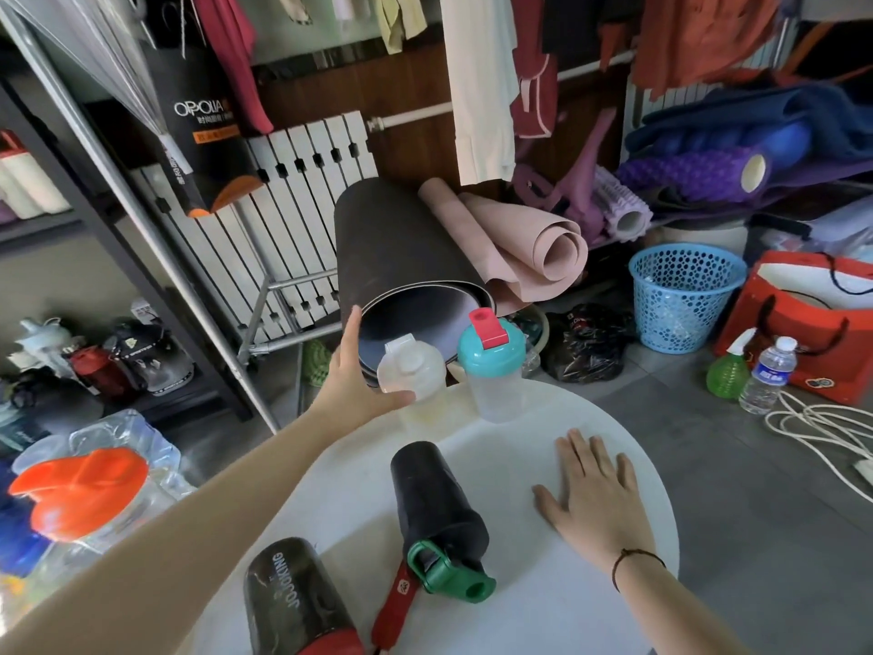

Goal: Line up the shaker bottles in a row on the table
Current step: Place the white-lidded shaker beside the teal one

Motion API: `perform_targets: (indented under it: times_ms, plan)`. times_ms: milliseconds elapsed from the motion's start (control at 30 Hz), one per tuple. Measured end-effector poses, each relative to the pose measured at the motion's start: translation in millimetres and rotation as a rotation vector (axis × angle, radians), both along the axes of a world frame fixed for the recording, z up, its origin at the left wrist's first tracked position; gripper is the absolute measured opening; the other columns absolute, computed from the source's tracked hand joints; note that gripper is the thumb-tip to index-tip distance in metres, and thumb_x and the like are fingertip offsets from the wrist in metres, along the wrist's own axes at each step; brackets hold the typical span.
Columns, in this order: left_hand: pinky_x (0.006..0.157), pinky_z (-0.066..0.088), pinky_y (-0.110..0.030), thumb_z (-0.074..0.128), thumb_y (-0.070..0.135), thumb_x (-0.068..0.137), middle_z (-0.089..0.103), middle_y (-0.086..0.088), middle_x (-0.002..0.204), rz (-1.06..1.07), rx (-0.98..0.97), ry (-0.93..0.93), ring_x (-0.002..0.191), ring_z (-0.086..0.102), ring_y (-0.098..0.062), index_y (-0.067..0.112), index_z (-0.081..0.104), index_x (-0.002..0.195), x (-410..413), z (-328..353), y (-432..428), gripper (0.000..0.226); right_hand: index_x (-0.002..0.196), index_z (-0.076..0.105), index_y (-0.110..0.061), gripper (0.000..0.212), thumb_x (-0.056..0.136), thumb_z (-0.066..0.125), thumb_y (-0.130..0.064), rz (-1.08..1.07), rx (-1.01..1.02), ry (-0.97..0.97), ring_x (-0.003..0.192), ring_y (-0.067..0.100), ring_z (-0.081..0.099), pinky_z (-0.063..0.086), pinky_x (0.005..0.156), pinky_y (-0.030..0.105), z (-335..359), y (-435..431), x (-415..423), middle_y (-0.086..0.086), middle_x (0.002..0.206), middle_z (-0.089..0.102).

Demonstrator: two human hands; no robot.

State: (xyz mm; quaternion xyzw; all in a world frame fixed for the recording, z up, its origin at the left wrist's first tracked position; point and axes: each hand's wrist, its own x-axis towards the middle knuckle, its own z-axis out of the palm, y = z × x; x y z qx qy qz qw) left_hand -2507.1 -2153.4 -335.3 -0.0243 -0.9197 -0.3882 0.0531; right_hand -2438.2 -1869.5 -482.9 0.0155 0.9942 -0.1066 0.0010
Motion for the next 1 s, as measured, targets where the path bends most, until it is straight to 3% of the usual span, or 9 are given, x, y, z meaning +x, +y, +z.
perform_targets:
  times_ms: [67, 100, 167, 233, 333, 533, 633, 800, 1000]
  plan:
    - [0.130, 0.035, -0.046, 0.094, -0.001, 0.076, 0.044, 0.001, 0.161, 0.040, 0.180, -0.129, 0.152, 0.040, -0.026, 0.035, -0.013, 0.169, -4, -12, 3, 0.146, 0.152, 0.009, -0.021, 0.094, 0.071, 0.000, -0.067, 0.003, -0.004, 0.002, 0.149, 0.022, 0.001, 0.002, 0.119, 0.045, 0, 1, 0, -0.003, 0.162, 0.004]
    - [0.127, 0.041, -0.051, 0.091, -0.005, 0.079, 0.058, 0.006, 0.139, 0.068, 0.234, -0.172, 0.137, 0.053, -0.028, 0.039, -0.014, 0.168, -5, -19, 6, 0.144, 0.152, 0.009, -0.021, 0.094, 0.071, 0.001, -0.067, 0.002, -0.015, 0.004, 0.149, 0.022, 0.001, 0.002, 0.119, 0.045, 0, 1, 0, -0.003, 0.162, 0.004]
    - [0.125, 0.043, -0.058, 0.082, -0.005, 0.089, 0.063, 0.007, 0.119, 0.113, 0.349, -0.206, 0.121, 0.061, -0.028, 0.051, -0.002, 0.163, -5, -28, 18, 0.125, 0.152, 0.010, -0.021, 0.094, 0.071, 0.001, -0.067, 0.003, -0.022, 0.005, 0.149, 0.022, 0.001, 0.001, 0.119, 0.045, 0, 0, 0, -0.003, 0.162, 0.004]
    - [0.126, 0.038, -0.065, 0.080, 0.001, 0.094, 0.059, 0.003, 0.135, 0.140, 0.392, -0.225, 0.133, 0.057, -0.032, 0.051, 0.003, 0.162, -4, -35, 30, 0.114, 0.152, 0.011, -0.021, 0.094, 0.070, 0.001, -0.067, -0.002, -0.021, 0.006, 0.149, 0.022, 0.001, 0.000, 0.119, 0.045, 0, 0, 0, -0.003, 0.162, 0.005]
    - [0.117, 0.051, -0.062, 0.091, 0.010, 0.082, 0.053, -0.001, 0.153, 0.183, 0.364, -0.222, 0.138, 0.056, -0.035, 0.039, -0.002, 0.169, -8, -41, 36, 0.131, 0.152, 0.012, -0.021, 0.094, 0.071, 0.002, -0.067, 0.000, -0.021, 0.010, 0.149, 0.022, 0.001, 0.001, 0.119, 0.046, -1, 0, -1, -0.003, 0.162, 0.006]
    - [0.106, 0.062, -0.056, 0.091, 0.034, 0.057, 0.058, -0.003, 0.148, 0.164, 0.262, -0.203, 0.131, 0.060, -0.033, 0.029, 0.028, 0.164, -16, -45, 40, 0.124, 0.152, 0.012, -0.021, 0.092, 0.072, 0.003, -0.067, -0.002, -0.013, 0.017, 0.149, 0.022, 0.002, 0.001, 0.119, 0.045, -1, 0, -1, -0.003, 0.162, 0.006]
    - [0.104, 0.062, -0.053, 0.095, 0.022, 0.068, 0.059, -0.002, 0.145, 0.154, 0.293, -0.199, 0.130, 0.060, -0.032, 0.030, 0.030, 0.163, -17, -44, 43, 0.116, 0.152, 0.013, -0.021, 0.092, 0.073, 0.004, -0.067, -0.001, -0.021, 0.020, 0.149, 0.022, 0.002, 0.001, 0.119, 0.045, -1, 0, -1, -0.003, 0.162, 0.006]
    - [0.076, 0.057, -0.034, 0.088, 0.002, 0.081, 0.062, -0.001, 0.132, 0.134, 0.346, -0.184, 0.115, 0.060, -0.027, 0.029, 0.047, 0.146, -15, -47, 44, 0.081, 0.152, 0.012, -0.021, 0.092, 0.073, 0.002, -0.066, -0.001, -0.003, 0.017, 0.149, 0.022, 0.002, 0.003, 0.119, 0.046, -1, 0, -1, -0.002, 0.162, 0.007]
    - [0.086, 0.058, -0.039, 0.088, 0.002, 0.082, 0.060, 0.001, 0.133, 0.113, 0.362, -0.183, 0.121, 0.059, -0.026, 0.031, 0.044, 0.144, -12, -48, 44, 0.081, 0.152, 0.008, -0.022, 0.092, 0.073, 0.000, -0.066, 0.006, 0.008, -0.002, 0.149, 0.022, -0.001, 0.001, 0.119, 0.045, -1, 0, -2, -0.002, 0.162, 0.003]
